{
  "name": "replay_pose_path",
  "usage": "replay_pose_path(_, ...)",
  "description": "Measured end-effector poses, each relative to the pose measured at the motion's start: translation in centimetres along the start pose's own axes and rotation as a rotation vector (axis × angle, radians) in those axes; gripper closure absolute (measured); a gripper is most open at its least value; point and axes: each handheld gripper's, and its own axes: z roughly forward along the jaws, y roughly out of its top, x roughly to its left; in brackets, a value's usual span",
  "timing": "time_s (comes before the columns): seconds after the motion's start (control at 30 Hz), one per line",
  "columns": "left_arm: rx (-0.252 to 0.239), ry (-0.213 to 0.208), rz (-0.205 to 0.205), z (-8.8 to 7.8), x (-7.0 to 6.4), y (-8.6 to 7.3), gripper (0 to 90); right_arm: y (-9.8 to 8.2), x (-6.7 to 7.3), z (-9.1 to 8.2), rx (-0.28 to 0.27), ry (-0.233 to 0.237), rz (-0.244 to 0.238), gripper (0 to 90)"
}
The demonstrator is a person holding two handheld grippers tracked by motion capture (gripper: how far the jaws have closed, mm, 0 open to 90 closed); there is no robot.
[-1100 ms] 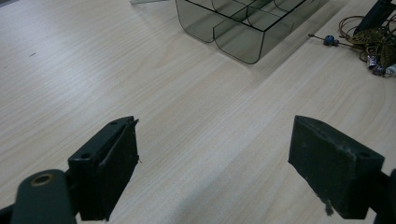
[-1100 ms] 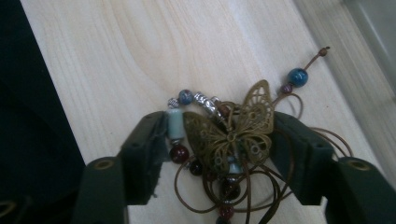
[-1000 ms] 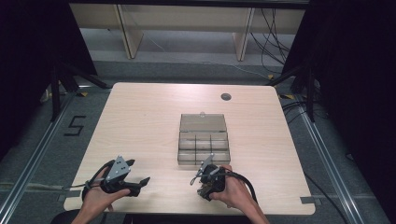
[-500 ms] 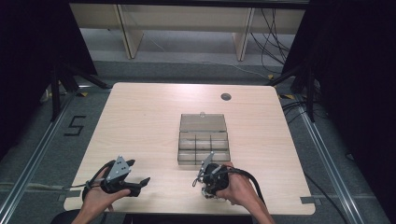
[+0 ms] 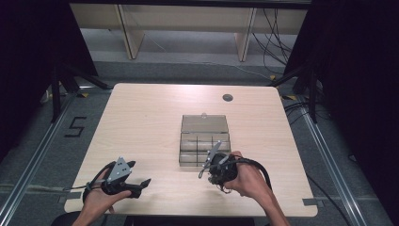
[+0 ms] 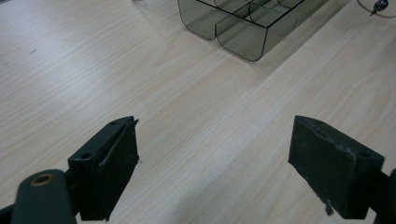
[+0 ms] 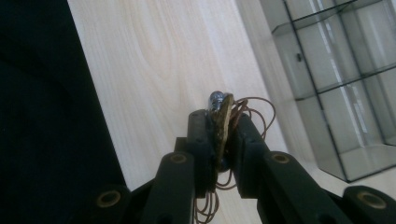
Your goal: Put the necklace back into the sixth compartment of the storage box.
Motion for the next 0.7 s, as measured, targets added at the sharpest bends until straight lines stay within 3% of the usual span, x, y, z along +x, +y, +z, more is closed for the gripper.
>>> replay_pose_path(0.03,0.0,0.0,0.0,0.0,0.0,0.0,15.1,0.1,-0.1,-0.4,0.006,-0.006,0.011,79.9)
replay_pose_path(0.07,-0.008,-0.002,-0.007,0.0,-0.1,0.0,15.1,0.2,-0.3,-0.7,-0.003,-0.006,-0.016,79.9)
replay_pose_path(0.1,-0.005,0.0,-0.004,0.0,0.0,0.0,15.1,0.2,-0.4,-1.1,0.003,-0.01,-0.004,79.9)
replay_pose_path(0.13,-0.003,0.001,-0.001,0.0,0.0,0.0,15.1,0.3,-0.7,-1.4,-0.009,-0.008,-0.026,79.9)
replay_pose_path(0.27,0.007,-0.003,0.009,0.0,0.0,0.0,15.1,0.6,-1.4,-2.7,0.006,-0.011,0.006,79.9)
replay_pose_path(0.33,-0.005,0.0,-0.031,0.1,-0.2,0.0,15.1,0.7,-1.9,-3.2,-0.003,-0.013,0.005,79.9)
replay_pose_path(0.37,0.0,0.001,-0.022,0.1,-0.1,0.0,15.1,0.8,-2.2,-3.5,-0.011,-0.003,-0.015,79.9)
replay_pose_path(0.5,0.015,0.002,0.007,0.0,0.0,0.0,15.1,1.2,-2.9,-4.8,-0.006,-0.013,0.004,79.9)
replay_pose_path(0.53,-0.002,0.001,-0.016,0.1,-0.2,0.0,15.2,1.3,-3.1,-5.0,-0.011,-0.015,0.0,79.9)
replay_pose_path(0.7,-0.004,-0.001,-0.032,0.1,-0.2,0.0,15.1,2.2,-4.1,-5.6,-0.011,-0.036,0.002,79.8)
